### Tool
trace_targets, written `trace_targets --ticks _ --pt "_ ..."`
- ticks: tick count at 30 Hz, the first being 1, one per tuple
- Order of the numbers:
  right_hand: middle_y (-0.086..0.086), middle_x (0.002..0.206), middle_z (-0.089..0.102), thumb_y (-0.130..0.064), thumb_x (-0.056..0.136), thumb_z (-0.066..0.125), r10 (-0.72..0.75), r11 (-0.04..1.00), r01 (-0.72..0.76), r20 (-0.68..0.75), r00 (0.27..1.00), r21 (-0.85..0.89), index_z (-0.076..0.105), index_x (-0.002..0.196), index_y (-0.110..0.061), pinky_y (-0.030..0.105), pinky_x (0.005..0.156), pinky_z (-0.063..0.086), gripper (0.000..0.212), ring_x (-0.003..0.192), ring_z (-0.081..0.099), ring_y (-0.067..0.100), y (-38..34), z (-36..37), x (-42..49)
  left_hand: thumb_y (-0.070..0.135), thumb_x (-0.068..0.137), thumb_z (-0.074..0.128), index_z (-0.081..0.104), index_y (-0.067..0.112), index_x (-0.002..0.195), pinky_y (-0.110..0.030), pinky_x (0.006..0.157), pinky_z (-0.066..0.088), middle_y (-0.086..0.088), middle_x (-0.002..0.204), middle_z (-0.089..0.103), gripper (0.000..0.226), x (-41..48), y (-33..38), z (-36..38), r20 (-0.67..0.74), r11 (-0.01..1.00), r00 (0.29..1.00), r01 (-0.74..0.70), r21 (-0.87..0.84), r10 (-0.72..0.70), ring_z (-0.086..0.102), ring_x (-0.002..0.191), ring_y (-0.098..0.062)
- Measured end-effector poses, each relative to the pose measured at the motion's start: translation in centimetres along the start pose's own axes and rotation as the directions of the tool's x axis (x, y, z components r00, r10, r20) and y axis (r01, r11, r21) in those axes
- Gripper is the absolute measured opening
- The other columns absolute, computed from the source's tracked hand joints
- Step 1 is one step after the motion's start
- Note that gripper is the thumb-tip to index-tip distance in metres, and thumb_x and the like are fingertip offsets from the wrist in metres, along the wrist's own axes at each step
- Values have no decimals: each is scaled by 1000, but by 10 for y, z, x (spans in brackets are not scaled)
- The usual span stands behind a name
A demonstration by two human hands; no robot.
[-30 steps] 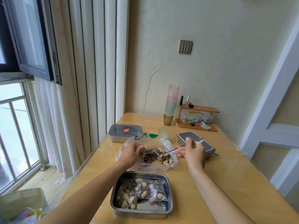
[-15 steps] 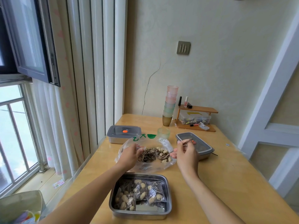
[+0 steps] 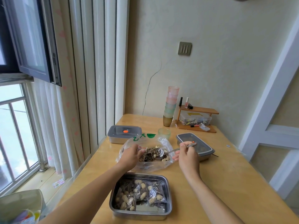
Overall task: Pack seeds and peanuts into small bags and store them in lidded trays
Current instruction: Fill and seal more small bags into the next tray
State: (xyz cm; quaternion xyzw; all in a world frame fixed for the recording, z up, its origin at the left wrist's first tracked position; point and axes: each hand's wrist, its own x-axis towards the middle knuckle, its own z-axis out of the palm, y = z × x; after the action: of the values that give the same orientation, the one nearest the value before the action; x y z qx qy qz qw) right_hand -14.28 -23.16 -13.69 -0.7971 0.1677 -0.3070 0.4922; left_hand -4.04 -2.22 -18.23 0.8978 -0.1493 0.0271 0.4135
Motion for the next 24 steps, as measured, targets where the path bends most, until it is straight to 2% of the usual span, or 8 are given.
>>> trace_targets --ticks 4,8,11,14,17,20,22,24 --pt "5 65 74 -18 108 43 92 989 -89 -25 995 115 62 86 -11 40 72 59 29 58 72 21 -8 -6 9 40 104 57 61 9 108 -35 79 49 -7 102 72 32 -1 0 -1 27 1000 1000 -15 -8 15 65 93 -23" --pt "7 65 73 -17 107 43 77 986 -70 -47 996 150 64 90 -8 32 62 54 29 57 72 22 -24 -13 13 42 101 61 62 6 109 -42 83 51 -12 100 72 37 2 -1 0 41 1000 999 -26 7 25 65 94 -28" --pt "5 63 72 -21 108 44 -23 991 29 -46 999 129 64 88 -9 33 65 54 31 54 70 16 -33 -13 12 41 100 64 64 7 108 -40 83 53 -7 100 73 35 5 0 2 37 999 999 -39 -5 39 67 93 -25" --pt "2 63 70 -21 110 45 -220 974 219 13 975 65 60 87 -16 36 70 57 28 54 69 9 -43 -12 5 41 99 64 64 6 104 -34 72 46 -7 93 71 35 6 3 5 30 999 999 -39 -5 39 65 88 -26" --pt "-1 62 67 -19 109 46 -459 884 468 163 874 -19 63 88 -15 28 68 55 27 62 69 3 -51 -13 -4 41 100 63 59 10 91 -32 64 39 -4 79 62 33 7 5 7 22 999 999 -31 -21 32 55 71 -19" --pt "-11 71 58 -19 108 47 -621 742 670 354 700 -22 60 102 -15 32 61 51 15 63 63 9 -53 -15 -10 36 101 64 44 19 74 -26 55 27 3 67 43 38 7 5 7 -8 997 1000 -12 -75 12 37 60 -11" --pt "-13 81 56 -20 108 47 -678 667 744 399 618 -19 59 107 -17 34 64 49 12 68 60 12 -53 -15 -11 35 100 65 41 19 72 -27 55 25 2 67 38 40 9 3 7 -33 994 999 -8 -109 5 33 59 -12" --pt "-11 91 57 -22 108 48 -721 611 792 402 565 -18 60 109 -18 36 69 49 13 74 58 14 -53 -14 -13 35 100 66 48 16 76 -29 59 30 -2 69 43 35 11 -1 7 -32 989 999 -5 -149 0 37 61 -13"
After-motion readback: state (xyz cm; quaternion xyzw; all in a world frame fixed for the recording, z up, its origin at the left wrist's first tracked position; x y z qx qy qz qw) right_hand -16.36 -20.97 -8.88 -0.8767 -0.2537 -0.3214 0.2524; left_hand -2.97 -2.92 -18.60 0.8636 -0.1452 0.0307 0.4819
